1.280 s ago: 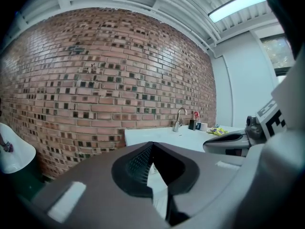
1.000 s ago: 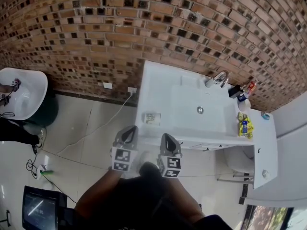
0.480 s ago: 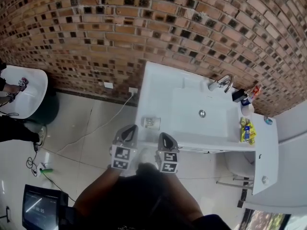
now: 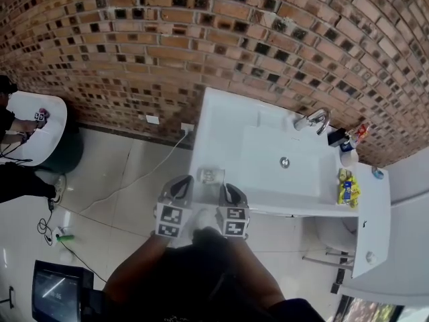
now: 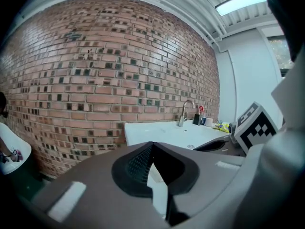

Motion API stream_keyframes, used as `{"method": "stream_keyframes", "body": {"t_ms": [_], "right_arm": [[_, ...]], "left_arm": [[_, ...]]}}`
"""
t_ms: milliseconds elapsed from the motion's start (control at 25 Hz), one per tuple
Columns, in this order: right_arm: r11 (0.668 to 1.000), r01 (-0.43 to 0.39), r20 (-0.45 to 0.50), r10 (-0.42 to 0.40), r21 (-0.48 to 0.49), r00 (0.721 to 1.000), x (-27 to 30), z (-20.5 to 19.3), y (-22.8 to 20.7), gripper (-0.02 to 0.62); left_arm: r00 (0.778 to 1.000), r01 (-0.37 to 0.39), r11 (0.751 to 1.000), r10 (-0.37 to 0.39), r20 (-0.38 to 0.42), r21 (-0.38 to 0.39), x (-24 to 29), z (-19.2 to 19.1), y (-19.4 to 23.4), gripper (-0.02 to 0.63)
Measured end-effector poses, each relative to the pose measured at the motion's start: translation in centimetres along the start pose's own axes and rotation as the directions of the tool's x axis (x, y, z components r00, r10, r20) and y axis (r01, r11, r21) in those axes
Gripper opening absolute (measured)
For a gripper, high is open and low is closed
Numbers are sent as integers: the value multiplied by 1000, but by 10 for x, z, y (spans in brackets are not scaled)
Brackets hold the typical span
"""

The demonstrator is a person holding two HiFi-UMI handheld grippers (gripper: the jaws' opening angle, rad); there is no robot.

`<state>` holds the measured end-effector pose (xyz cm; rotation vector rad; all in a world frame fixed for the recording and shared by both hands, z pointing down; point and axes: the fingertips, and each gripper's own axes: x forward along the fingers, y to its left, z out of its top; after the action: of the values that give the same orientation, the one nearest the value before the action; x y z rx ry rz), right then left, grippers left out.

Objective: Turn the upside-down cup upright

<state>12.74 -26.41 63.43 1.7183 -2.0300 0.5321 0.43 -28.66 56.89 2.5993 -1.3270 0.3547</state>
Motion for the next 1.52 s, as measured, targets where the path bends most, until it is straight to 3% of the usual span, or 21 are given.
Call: {"method": "stream_keyframes", "body": {"t_ms": [520, 960, 1320, 1400, 1520], "right_arm": [[999, -30, -74, 32, 21, 997, 20, -8, 0, 54], [998, -63, -46, 62, -19, 997, 18, 5, 10, 26], [971, -62, -4, 62, -233, 998, 5, 33, 9, 26], [950, -51, 4, 55, -308, 998, 2, 37, 9, 25], [894, -37, -4, 39, -446, 999, -2, 41, 11, 25]], "left_arm": [[999, -34, 999, 33, -12, -29, 7, -3, 19, -6], [999, -38, 999, 38, -10, -33, 9, -3, 28, -6], [999, -32, 999, 32, -4, -36, 6, -2, 29, -6], [999, -46, 998, 46, 2, -33, 4, -1, 32, -6], [998, -69, 997, 69, 8, -33, 0, 0, 37, -6]]}}
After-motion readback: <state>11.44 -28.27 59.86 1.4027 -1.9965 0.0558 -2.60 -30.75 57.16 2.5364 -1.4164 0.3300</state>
